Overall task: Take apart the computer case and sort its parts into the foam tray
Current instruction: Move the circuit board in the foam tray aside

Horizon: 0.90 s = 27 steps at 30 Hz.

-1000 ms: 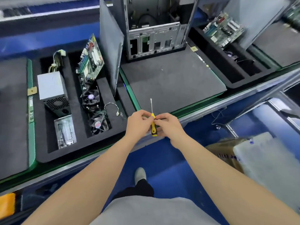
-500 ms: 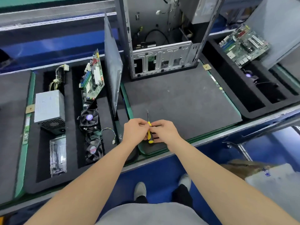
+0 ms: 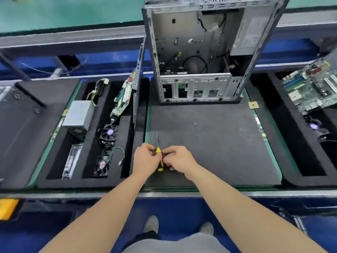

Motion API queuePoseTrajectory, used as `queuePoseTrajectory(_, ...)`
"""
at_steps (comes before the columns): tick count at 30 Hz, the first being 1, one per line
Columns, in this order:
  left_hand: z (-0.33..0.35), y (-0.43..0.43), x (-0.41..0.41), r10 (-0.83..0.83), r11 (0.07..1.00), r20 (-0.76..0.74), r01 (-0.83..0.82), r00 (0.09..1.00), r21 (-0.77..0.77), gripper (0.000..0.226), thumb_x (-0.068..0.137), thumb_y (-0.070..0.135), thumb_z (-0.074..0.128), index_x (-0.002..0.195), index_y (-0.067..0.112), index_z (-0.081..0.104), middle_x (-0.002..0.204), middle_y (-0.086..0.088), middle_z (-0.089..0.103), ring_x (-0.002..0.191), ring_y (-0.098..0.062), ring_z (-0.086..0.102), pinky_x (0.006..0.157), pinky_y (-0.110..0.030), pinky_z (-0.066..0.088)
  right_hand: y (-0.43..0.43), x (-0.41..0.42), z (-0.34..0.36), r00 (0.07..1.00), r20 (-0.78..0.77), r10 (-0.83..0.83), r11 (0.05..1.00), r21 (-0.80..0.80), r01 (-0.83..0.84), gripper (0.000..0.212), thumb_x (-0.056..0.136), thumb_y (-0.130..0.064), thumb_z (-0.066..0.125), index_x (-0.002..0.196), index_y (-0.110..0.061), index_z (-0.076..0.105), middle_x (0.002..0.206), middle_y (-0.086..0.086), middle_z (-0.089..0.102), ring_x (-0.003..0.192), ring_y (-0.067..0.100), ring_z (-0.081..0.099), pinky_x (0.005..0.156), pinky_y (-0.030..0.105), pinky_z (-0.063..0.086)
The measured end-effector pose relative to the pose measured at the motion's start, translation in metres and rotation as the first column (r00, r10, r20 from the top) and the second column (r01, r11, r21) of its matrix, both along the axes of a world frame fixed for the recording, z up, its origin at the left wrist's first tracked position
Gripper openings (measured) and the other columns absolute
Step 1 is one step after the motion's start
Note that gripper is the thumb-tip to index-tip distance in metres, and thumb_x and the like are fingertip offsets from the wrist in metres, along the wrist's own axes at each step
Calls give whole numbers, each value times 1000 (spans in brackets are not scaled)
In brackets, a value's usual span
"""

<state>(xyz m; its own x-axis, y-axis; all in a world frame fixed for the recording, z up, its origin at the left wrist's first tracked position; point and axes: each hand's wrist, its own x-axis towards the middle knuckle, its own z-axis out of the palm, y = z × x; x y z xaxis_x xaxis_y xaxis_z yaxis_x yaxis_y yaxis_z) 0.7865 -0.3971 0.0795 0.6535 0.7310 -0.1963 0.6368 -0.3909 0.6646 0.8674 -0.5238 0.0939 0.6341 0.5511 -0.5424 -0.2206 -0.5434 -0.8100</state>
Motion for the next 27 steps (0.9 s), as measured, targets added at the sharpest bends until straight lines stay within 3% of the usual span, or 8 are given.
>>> queuePoseTrajectory(4, 11, 2, 0, 123, 992, 14, -123, 992, 16, 39, 84, 31, 75, 114, 12, 60, 102, -5, 61, 92, -17, 59, 72, -26, 41, -10, 5, 3, 1000, -13, 26, 999, 20, -26, 37, 89, -5, 70, 122, -19, 75, 97, 2, 73, 83, 18, 69, 80, 38, 65)
queuePoseTrajectory(8, 47, 31, 14, 218, 975, 196, -223, 956, -1, 45, 85, 23, 73, 123, 12, 52, 118, -7, 55, 100, -21, 57, 82, -28, 41, -1, 18, 17, 997, 65, 30, 997, 67, -34, 30, 92, -10, 70, 117, -26, 74, 110, -1, 75, 103, 19, 70, 98, 43, 60)
queuePoseTrajectory(14, 83, 94, 30, 205, 967, 260, -236, 943, 93, 38, 86, 3, 56, 123, 11, 58, 119, -6, 62, 97, -22, 62, 82, -27, 42, 54, 40, 54, 975, 223, 21, 981, 182, -63, 38, 95, -23, 70, 131, -34, 67, 119, -9, 70, 101, 14, 69, 84, 32, 62)
queuePoseTrajectory(17, 78, 121, 38, 183, 974, 248, -210, 951, 89, 36, 87, 6, 61, 122, 10, 58, 119, -7, 64, 104, -23, 63, 88, -30, 47, 82, 41, 64, 963, 269, 14, 972, 220, -76, 53, 96, -27, 72, 146, -34, 55, 132, -6, 65, 103, 9, 67, 71, 20, 53)
queuePoseTrajectory(19, 73, 139, 47, 156, 981, 221, -178, 963, 82, 41, 87, 11, 65, 127, 9, 56, 125, -9, 61, 113, -24, 60, 96, -34, 48, 102, 38, 64, 948, 317, 7, 969, 233, -85, 70, 95, -28, 74, 156, -34, 41, 146, -4, 58, 126, 13, 59, 87, 23, 49)
queuePoseTrajectory(22, 62, 164, 63, 91, 991, 212, -110, 973, 79, 56, 86, 15, 70, 137, 8, 49, 135, -12, 52, 122, -25, 53, 92, -24, 38, 133, 37, 63, 914, 406, -21, 973, 217, -74, 89, 95, -30, 75, 166, -31, 22, 158, -2, 48, 143, 15, 46, 102, 25, 39)
queuePoseTrajectory(24, 54, 178, 74, 37, 995, 209, -57, 977, 87, 65, 85, 15, 72, 143, 9, 44, 140, -13, 46, 124, -26, 50, 92, -23, 36, 152, 39, 61, 897, 439, -51, 977, 209, -46, 90, 96, -29, 74, 167, -28, 17, 158, -2, 50, 141, 15, 48, 103, 27, 42)
queuePoseTrajectory(27, 41, 196, 89, -58, 994, 188, 39, 980, 102, 75, 84, 15, 72, 149, 8, 35, 146, -17, 38, 132, -30, 42, 108, -36, 39, 176, 38, 53, 875, 469, -121, 980, 197, 30, 80, 100, -24, 66, 166, -20, 22, 148, 4, 57, 129, 19, 56, 101, 29, 49)
